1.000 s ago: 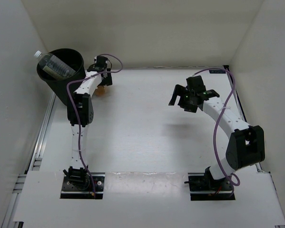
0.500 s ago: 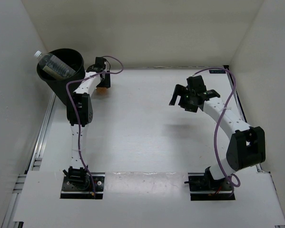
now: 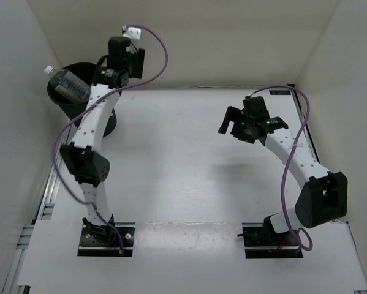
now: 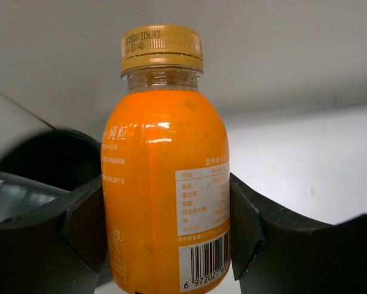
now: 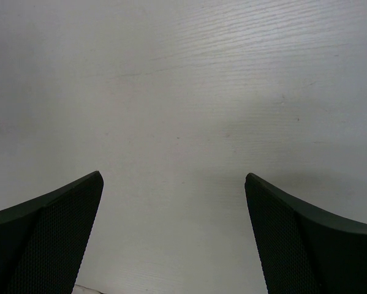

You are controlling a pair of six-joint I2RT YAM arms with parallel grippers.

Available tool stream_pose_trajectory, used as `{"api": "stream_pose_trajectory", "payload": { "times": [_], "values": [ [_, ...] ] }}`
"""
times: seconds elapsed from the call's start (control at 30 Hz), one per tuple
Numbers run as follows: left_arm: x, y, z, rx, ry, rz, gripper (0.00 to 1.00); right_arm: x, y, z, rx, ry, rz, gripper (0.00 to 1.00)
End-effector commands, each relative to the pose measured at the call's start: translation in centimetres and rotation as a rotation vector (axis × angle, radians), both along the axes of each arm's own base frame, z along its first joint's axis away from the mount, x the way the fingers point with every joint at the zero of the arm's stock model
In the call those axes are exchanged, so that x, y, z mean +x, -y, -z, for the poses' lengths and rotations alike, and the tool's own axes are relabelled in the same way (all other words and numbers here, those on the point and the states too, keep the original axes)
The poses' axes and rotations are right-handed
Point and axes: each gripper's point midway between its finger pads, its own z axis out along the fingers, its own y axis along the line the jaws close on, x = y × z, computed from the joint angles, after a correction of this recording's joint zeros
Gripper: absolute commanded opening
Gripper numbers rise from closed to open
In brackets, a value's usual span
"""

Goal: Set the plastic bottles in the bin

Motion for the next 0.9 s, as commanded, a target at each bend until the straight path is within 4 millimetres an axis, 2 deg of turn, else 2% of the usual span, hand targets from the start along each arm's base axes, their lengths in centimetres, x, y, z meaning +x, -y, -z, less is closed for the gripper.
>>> {"api": "stream_pose_trajectory", "payload": {
  "times": [0.0, 0.03, 0.07, 0.13, 0.17, 0.2, 0.27, 0.3, 0.33, 0.4, 0.47, 0.53, 0.57, 0.63, 0.67, 0.77, 0.87],
  "values": [
    [-4.3, -6.2, -12.3, 0.064, 0.269, -0.124, 0.1, -0.2, -0.8, -1.9, 0.037, 0.048, -0.003, 1.0],
    [-4.7, -7.5, -12.4, 0.067, 0.27, -0.149, 0.1, -0.4, -1.2, -1.9, 0.037, 0.048, -0.013, 1.0],
    [-5.0, -9.9, -12.2, 0.075, 0.262, -0.195, 0.1, -0.4, -1.2, -2.0, 0.043, 0.046, -0.007, 1.0],
    [-5.6, -12.0, -10.8, 0.088, 0.225, -0.236, 0.1, -0.7, -1.7, -2.3, 0.053, 0.051, -0.024, 1.0],
    [-5.9, -14.1, -10.1, 0.092, 0.205, -0.268, 0.1, -0.5, -1.8, -2.9, 0.059, 0.065, -0.024, 1.0],
    [-6.0, -14.8, -8.2, 0.094, 0.16, -0.267, 0.1, -0.3, -1.8, -3.3, 0.063, 0.074, -0.024, 1.0],
    [-6.0, -15.8, -6.1, 0.094, 0.109, -0.252, 0.12, -0.3, -2.2, -4.3, 0.067, 0.085, -0.033, 1.0],
    [-6.1, -17.1, -3.5, 0.091, 0.05, -0.261, 0.15, -0.3, -2.2, -4.3, 0.067, 0.085, -0.033, 1.0],
    [-6.3, -17.5, -2.7, 0.085, 0.032, -0.256, 0.2, -0.2, -2.1, -5.0, 0.069, 0.105, -0.027, 1.0],
    [-6.5, -18.5, -0.8, 0.057, -0.009, -0.253, 0.23, -0.4, -2.2, -5.4, 0.067, 0.116, -0.029, 1.0],
    [-6.4, -18.8, -0.7, 0.013, -0.005, -0.233, 0.27, -0.4, -2.2, -5.4, 0.067, 0.116, -0.03, 1.0],
    [-6.5, -19.6, -1.0, -0.013, 0.006, -0.231, 0.31, -1.0, -2.0, -4.4, 0.057, 0.091, -0.029, 1.0],
    [-6.5, -19.5, -1.0, -0.017, 0.007, -0.223, 0.33, -1.1, -1.9, -4.8, 0.061, 0.102, -0.029, 1.0],
    [-6.4, -20.1, -0.5, -0.014, -0.004, -0.24, 0.44, -1.4, -1.6, -4.2, 0.05, 0.092, -0.023, 1.0],
    [-6.1, -20.1, 0.0, -0.015, -0.015, -0.241, 0.49, -1.5, -1.6, -4.5, 0.054, 0.1, -0.023, 1.0],
    [-5.9, -20.0, 1.1, -0.02, -0.039, -0.232, 0.54, -1.9, -1.2, -4.3, 0.047, 0.1, -0.016, 1.0],
    [-5.4, -20.0, 1.1, -0.011, -0.038, -0.216, 0.58, -2.0, -1.0, -3.9, 0.037, 0.094, -0.009, 1.0]
  ]
}}
